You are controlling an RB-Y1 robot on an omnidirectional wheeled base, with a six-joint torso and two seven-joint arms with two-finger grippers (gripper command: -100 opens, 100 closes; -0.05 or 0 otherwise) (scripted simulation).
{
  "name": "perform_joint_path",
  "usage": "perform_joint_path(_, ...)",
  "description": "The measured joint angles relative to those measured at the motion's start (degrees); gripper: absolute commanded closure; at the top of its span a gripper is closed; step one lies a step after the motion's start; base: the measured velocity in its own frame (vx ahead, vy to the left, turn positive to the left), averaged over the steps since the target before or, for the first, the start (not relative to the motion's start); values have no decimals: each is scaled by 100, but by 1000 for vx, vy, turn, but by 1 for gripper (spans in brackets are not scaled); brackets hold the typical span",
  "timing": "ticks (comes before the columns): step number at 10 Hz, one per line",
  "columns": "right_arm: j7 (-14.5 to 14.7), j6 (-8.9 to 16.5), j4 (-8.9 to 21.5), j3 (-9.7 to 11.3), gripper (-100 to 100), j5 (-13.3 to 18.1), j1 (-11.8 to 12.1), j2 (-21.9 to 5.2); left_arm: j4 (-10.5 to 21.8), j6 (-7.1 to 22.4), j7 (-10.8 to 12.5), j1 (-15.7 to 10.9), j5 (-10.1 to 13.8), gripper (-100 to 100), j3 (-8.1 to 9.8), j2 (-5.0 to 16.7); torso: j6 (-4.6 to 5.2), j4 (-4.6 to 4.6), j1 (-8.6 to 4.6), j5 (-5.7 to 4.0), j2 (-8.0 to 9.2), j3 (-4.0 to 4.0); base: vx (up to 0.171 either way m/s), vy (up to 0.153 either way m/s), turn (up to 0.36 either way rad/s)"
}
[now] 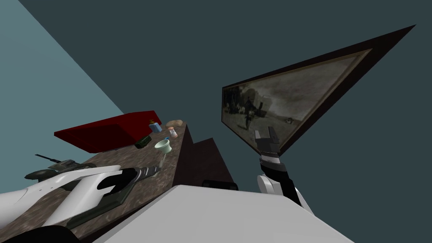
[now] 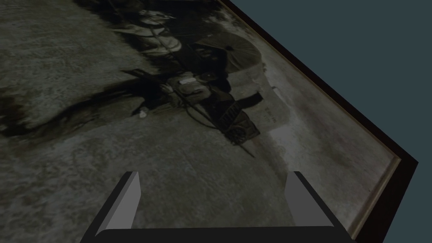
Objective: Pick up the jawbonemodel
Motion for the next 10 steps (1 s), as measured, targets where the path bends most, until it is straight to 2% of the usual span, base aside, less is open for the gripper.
perform_joint_path(3, 0, 0, 0, 0, 0, 0, 0, 0, -5, -16, -17, -13, -13, 100, 14, 7, -11, -10, -2, 1, -10, -10, 0, 0, -8)
perform_joint_path(4, 0, 0, 0, 0, 0, 0, 0, 0, -3, -12, -17, -12, -12, 0, 13, 7, -9, -9, -1, 2, -10, -10, 0, 0, 0)
perform_joint_path(5, 0, 0, 0, 0, 0, 0, 0, 0, -2, -11, -16, -12, -12, 100, 13, 7, -9, -9, -1, 2, -10, -10, 1, -6, -8)
perform_joint_path(6, 0, 0, 0, 0, 0, 0, 0, 0, 20, 1, -28, -65, 1, 100, -62, -21, -10, -10, -1, 5, -10, -10, -9, 7, 91)
perform_joint_path(7, 0, 0, 0, 0, 0, 0, 0, 0, -36, 40, -7, -81, 56, 100, -63, 72, -10, -9, 2, 4, -8, -9, -17, 19, 105)
perform_joint_path(8, 0, 0, 0, 0, 0, 0, 0, 0, -81, 81, -23, -270, 157, 100, -203, 164, -8, -8, 6, 7, -5, -7, -13, 15, 26)
perform_joint_path(10, 0, 0, 0, 0, 0, 0, 0, 0, -176, 135, 13, -240, 224, 100, -133, 290, -3, -7, 8, 8, -6, -7, -9, 13, 27)
